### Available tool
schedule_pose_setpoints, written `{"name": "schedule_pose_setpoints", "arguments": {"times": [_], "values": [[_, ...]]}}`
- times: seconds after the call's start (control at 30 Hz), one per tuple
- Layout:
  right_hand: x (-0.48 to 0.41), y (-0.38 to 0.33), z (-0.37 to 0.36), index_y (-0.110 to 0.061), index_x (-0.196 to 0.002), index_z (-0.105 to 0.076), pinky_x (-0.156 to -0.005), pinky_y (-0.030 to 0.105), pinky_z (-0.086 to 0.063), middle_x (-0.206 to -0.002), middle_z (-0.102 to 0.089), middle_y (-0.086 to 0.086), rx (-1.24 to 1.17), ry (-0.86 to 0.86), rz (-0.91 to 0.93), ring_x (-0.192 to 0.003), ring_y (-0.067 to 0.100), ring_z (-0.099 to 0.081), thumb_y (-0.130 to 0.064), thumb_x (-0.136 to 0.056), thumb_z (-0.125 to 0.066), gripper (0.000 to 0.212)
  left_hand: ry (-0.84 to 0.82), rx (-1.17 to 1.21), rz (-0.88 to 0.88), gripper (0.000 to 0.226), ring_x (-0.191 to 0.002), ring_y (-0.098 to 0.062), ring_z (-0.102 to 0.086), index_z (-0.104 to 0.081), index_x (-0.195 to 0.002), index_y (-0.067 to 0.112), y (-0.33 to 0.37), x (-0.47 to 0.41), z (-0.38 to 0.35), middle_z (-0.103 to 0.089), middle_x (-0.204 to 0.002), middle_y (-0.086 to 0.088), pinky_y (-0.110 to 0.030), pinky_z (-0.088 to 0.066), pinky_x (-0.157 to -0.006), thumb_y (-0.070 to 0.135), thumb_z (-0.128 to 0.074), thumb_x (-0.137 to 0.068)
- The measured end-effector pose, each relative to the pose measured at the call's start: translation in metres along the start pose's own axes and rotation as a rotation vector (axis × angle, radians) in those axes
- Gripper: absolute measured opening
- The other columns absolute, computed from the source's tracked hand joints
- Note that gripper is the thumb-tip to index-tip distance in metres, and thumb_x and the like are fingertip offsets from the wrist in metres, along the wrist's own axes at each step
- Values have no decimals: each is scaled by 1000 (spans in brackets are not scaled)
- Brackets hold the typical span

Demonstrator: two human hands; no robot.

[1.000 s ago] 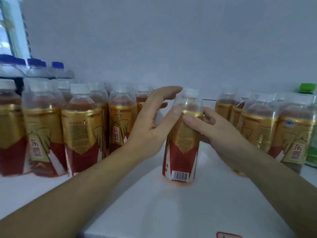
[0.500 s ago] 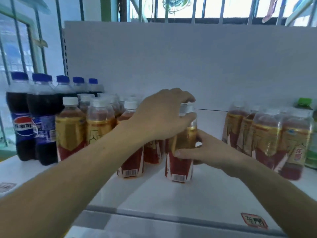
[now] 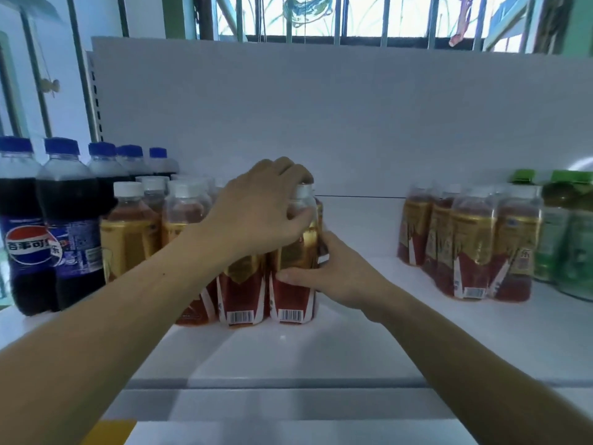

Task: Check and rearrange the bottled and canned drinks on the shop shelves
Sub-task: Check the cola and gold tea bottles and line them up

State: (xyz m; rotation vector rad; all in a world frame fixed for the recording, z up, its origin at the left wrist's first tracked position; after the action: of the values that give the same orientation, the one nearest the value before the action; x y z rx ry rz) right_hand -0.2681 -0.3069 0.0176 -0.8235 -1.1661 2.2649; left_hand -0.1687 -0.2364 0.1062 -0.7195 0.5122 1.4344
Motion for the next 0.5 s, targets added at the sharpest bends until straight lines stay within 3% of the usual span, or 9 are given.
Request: {"name": "schedule_pose_setpoints", "arguments": {"times": [0.1,0.23,0.33,0.4,0.5], "values": [[-1,-1,-1,-45,-103,-45,-56,6,-45,-95,-58,-26,17,-25,-16,-78,-8,-61,-37,-82,-82,43,25,4,-13,45,-116,-16,-51,-55,-131,21,0,2,-4,-57,-129,4,-28,-35,-87,44,-53,-92],[1,-6,6,-41,-127,-40,-66,8,-44,-98,-53,-27,170,-95,-31,-84,-3,-57,-39,-83,-81,61,37,-2,-80,46,-117,-16,-52,-59,-128,23,12,-3,-1,-60,-127,5,-28,-30,-93,42,-50,-88],[8,-12,27,-27,-145,-44,-78,13,-43,-124,-59,-15,461,-179,-57,-102,6,-58,-37,-86,-79,69,46,10,-115,43,-120,-16,-52,-63,-125,25,31,-11,1,-63,-126,7,-31,-33,-100,43,-48,-89],[7,-13,58,-22,-145,-48,-92,23,-44,-141,-56,-5,700,-120,-65,-119,14,-57,-41,-89,-74,65,48,17,-130,46,-119,-13,-53,-63,-125,28,51,-18,0,-63,-126,10,-29,-33,-99,46,-42,-89],[2,-17,118,-25,-139,-55,-97,34,-45,-139,-56,-4,1007,129,-42,-122,18,-56,-49,-92,-66,54,0,80,-122,37,-112,-7,-53,-59,-127,34,81,-29,-14,-60,-121,18,-24,-34,-90,48,-41,-97]]}}
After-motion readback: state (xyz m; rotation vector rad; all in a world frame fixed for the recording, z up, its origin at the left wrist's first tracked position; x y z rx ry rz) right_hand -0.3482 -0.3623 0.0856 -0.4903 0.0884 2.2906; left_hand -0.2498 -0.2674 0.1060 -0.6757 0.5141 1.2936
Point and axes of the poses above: each hand's wrist, its own x-axis away from the middle knuckle, its own z-axis out of the back of the hand, y = z × x, the point moved 5 cm from there along -x, towards the middle knuckle
